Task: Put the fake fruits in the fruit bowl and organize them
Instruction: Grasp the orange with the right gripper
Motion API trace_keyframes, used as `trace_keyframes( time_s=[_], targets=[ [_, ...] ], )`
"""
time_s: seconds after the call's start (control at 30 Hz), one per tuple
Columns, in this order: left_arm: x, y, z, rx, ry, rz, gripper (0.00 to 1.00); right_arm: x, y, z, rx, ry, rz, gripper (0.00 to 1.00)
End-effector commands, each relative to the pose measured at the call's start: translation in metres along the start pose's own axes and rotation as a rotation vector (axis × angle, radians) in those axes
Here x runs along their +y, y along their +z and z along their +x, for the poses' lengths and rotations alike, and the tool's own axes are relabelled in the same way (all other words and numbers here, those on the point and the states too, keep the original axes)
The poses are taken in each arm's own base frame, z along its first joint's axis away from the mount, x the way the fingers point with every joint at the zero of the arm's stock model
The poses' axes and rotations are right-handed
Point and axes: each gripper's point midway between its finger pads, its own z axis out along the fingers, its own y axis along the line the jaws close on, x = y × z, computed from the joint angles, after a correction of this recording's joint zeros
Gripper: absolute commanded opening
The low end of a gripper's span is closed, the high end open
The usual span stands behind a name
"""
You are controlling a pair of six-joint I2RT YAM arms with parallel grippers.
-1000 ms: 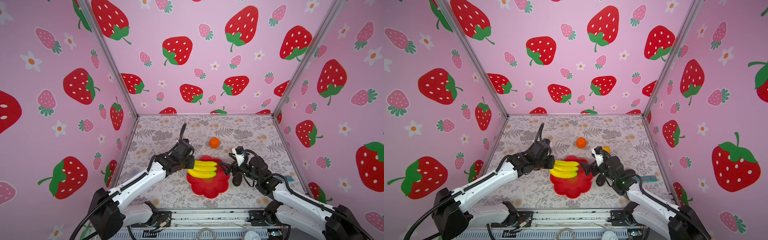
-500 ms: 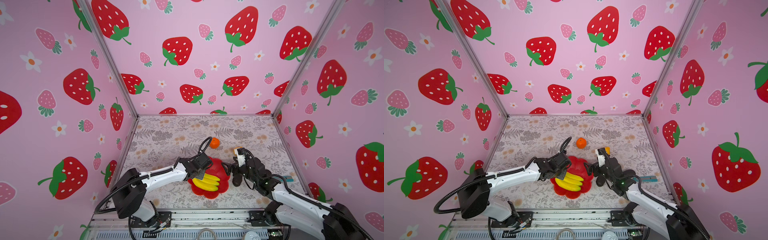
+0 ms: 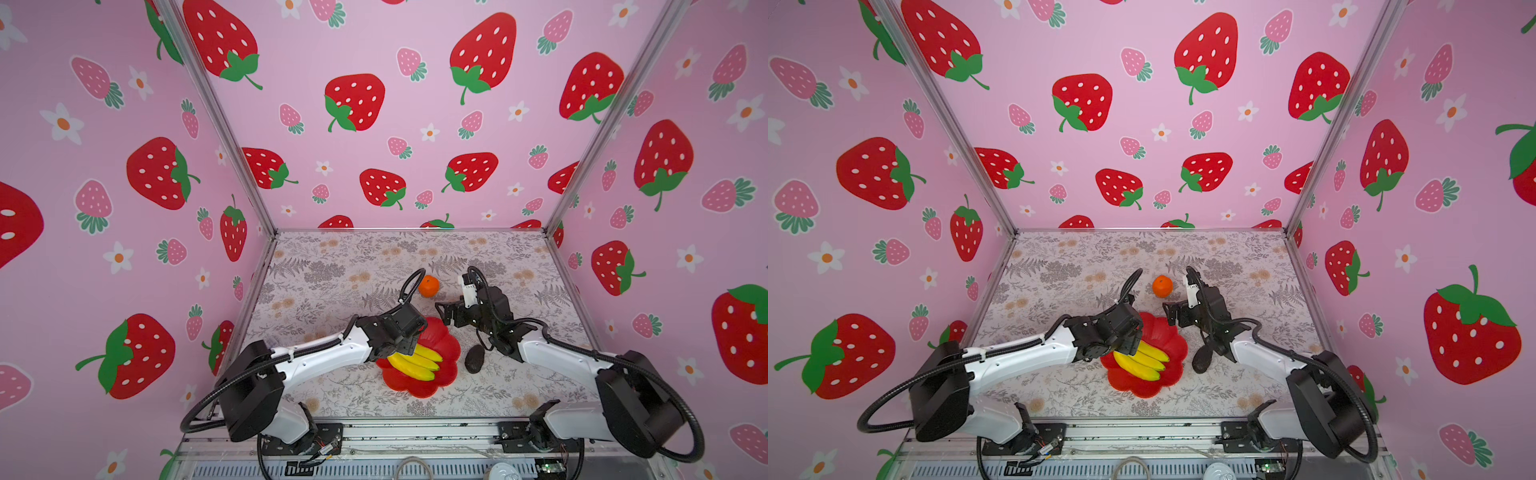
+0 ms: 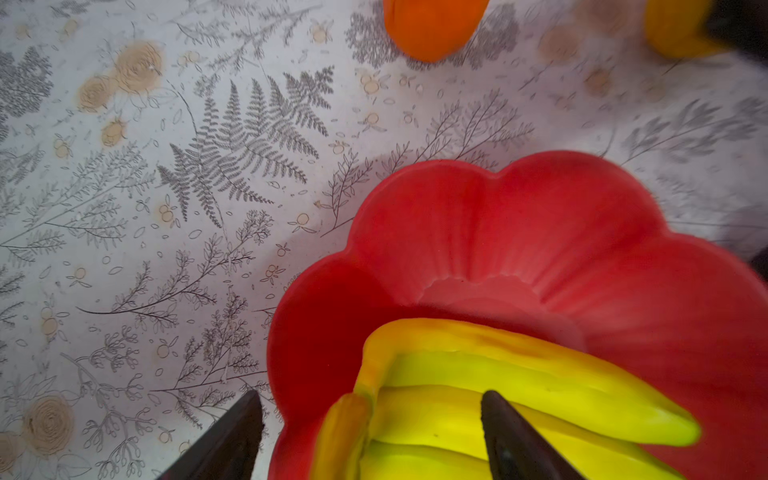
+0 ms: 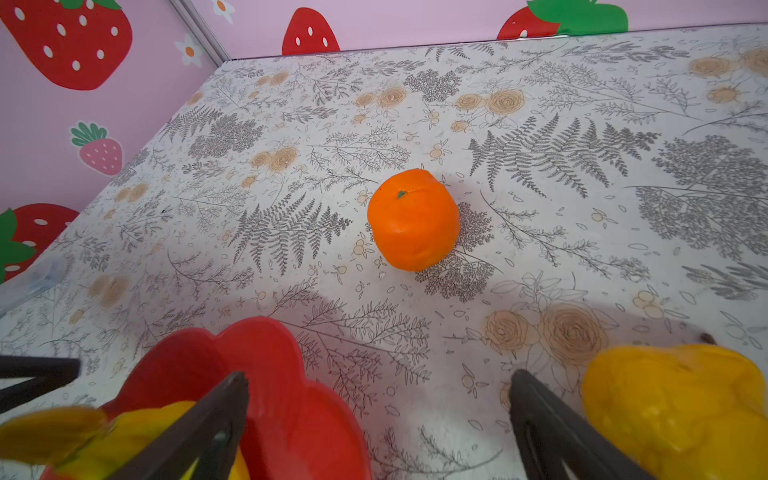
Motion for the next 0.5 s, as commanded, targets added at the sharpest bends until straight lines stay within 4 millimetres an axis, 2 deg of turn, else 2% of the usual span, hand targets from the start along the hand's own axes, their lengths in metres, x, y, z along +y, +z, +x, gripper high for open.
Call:
trace_keyframes(
  time_s=[0.0,0.1,0.23,0.3,0.47],
  targets=[
    [0.0,-0.041,-0.026,-0.133,0.023,0.079,0.91,0.007,0.021,-0.018,-0.011,-0.042,-0.041,0.99],
    [-0.002,-0.075,-0.036,-0.221,0.059,0.17,0.99,0.003,0.046,-0.022,0.013,-0.064,-0.035,0.99],
    [-0.015,-0.108,-0.037,-0.267,0.146,0.315,0.99,-0.003,0.075,-0.025,0.038,-0.07,-0.044,0.99],
    [-0.018,-0.117,-0.033,-0.249,0.19,0.345,0.99,-0.004,0.087,-0.023,0.058,-0.073,-0.053,0.99],
    [-0.007,-0.123,-0.035,-0.251,0.212,0.296,0.99,-0.013,0.111,-0.015,0.093,-0.075,-0.026,0.98]
  ],
)
